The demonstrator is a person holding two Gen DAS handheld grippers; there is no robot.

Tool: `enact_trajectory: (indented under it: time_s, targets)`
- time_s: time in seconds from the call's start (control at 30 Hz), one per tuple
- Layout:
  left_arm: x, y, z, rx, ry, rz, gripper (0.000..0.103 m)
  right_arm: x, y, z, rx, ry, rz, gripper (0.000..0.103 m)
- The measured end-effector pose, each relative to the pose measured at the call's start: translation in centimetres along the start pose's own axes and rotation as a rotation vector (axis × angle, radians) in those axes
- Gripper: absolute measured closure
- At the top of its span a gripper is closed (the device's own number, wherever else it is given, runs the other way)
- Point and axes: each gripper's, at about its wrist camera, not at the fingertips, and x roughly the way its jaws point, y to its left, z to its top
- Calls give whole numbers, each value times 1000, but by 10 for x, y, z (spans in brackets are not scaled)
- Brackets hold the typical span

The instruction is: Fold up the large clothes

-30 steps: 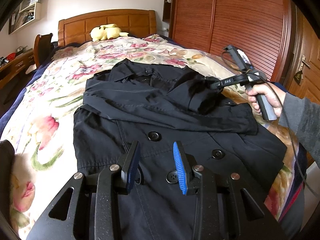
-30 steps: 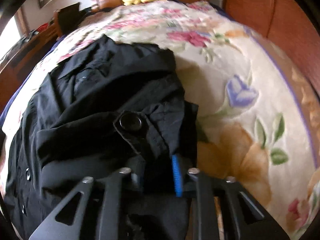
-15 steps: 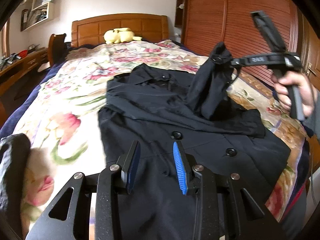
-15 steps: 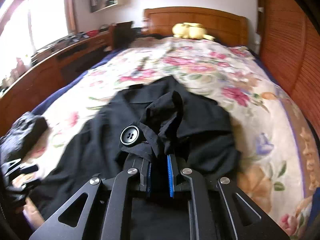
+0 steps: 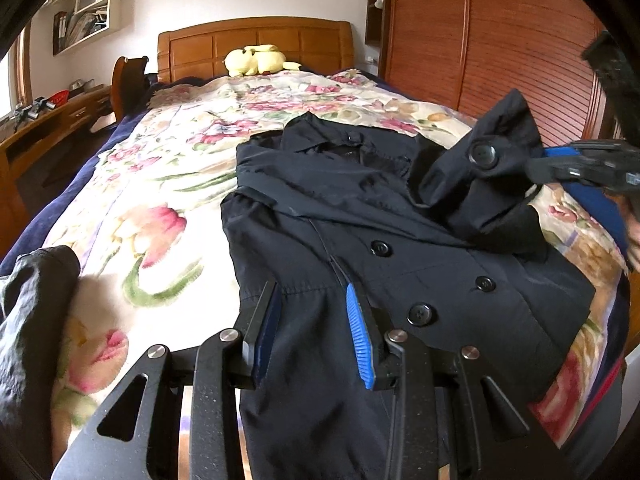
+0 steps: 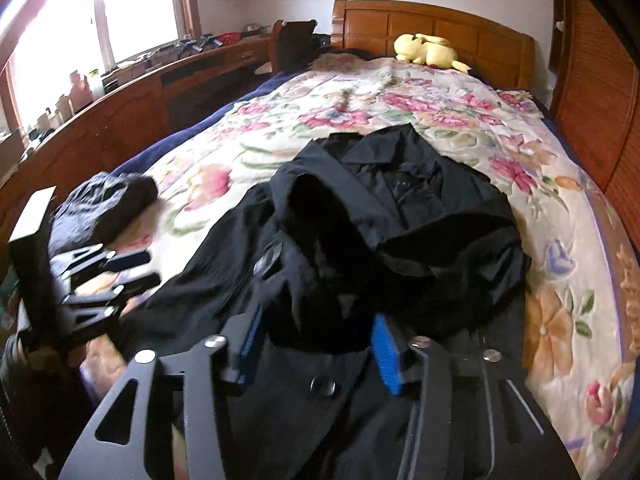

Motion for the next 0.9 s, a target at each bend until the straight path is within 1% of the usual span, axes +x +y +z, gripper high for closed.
enact_trajectory:
  time_s: [0.03,0.1,0.23,0.3,0.37,0.5,0.6,0.77,0.83,0.9]
  targets:
    - [1,-1,0,2,3,1,68,-9,2,-2,-9,3,6,41]
    - [5,-2,0,2,9,5,68,-15,2,-1,-16,10,11,35]
    - [11,-5,2,-3,18,0,68,-27,0,-7,-38,-9,-17,33]
    - [12,-8,4,-2,18,-10,68,-26,-5,-13,-32,-10,-36,33]
    - [16,-13,5,2,21,-29,68,-18,-12,-22,-19,5,-63,33]
    - [22,-24,7,10,38,-91,68,11,-31,-47,-9,45,-177,33]
    - [29,-35,6,33,63,-121,68,33,-44,-68,21,76,-227,33]
    - [43,-48,-2,73,123,-125,68,68,-66,-90,116,105,-242,33]
    - [46,-49,-6,64,145,-126,68,77,-71,-97,139,106,-239,33]
    - [47,-48,-10,51,161,-131,68,81,-75,-103,161,91,-217,32]
